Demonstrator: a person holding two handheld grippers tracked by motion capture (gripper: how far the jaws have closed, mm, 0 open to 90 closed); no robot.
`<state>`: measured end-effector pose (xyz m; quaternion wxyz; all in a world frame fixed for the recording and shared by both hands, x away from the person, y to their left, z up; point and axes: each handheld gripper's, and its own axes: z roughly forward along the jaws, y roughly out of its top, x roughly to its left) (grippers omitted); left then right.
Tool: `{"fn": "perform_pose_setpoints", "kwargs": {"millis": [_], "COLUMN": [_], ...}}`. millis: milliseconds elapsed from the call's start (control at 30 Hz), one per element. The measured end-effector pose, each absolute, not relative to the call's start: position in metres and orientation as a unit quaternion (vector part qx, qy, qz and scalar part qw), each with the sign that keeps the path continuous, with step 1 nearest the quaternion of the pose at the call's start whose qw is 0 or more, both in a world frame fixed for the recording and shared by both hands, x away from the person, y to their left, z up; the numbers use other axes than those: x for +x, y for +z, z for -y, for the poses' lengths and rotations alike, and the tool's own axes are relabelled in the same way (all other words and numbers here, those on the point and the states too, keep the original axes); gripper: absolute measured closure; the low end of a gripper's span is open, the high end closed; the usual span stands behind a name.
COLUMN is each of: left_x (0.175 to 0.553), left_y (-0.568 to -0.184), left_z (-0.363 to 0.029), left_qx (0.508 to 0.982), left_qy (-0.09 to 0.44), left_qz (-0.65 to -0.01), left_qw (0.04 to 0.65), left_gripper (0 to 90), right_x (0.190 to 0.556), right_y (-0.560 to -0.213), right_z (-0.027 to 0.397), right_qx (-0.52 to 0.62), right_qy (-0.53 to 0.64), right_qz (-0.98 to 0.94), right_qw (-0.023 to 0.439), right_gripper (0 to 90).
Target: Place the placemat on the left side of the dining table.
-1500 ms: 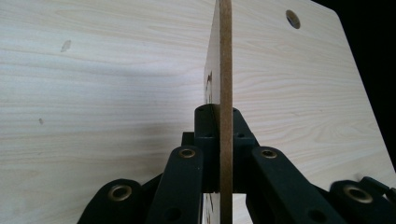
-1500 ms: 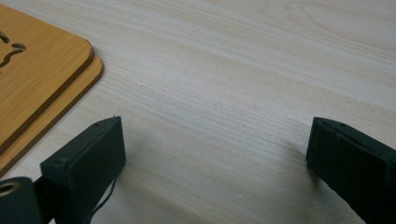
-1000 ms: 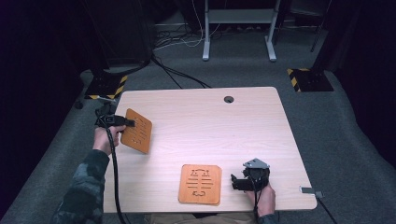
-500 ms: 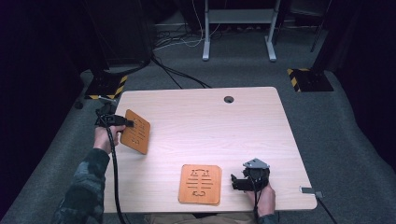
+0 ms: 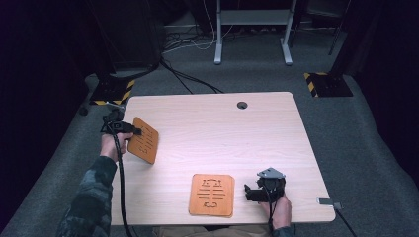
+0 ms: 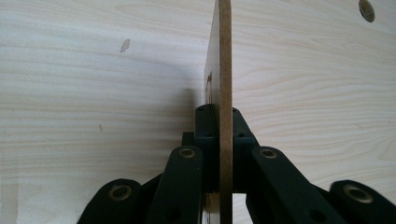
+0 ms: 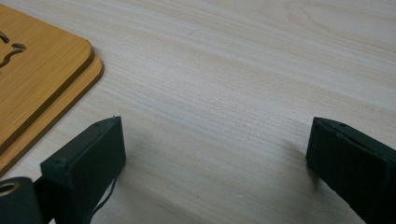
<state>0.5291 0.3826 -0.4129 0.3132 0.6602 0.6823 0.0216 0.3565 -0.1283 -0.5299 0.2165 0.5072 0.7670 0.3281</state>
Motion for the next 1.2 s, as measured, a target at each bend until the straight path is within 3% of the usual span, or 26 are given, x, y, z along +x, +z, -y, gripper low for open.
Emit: {"fn": "perform_pose_setpoints", "kwargs": {"millis": [667, 1200], "left_x": [0.538, 0.541], "left_y": [-0.416, -0.418], "left_z": [-0.387, -0.388], "left_qx": [0.669, 0.69], "left_qy": [0.027, 0.062], "left_qz": [-0.691, -0.685], "left_qw": [0.274, 0.225], "left_gripper": [83.0, 72.4], "right_x": [0.356, 0.356], "right_y": [-0.53, -0.53], "right_z": [0.128, 0.128], "right_qx": [0.506, 0.506], "right_qy": [0.329, 0.329], "right_qz": [-0.767, -0.767], "right_qw": [0.215, 0.215], "right_gripper": [3.7, 3.7]}}
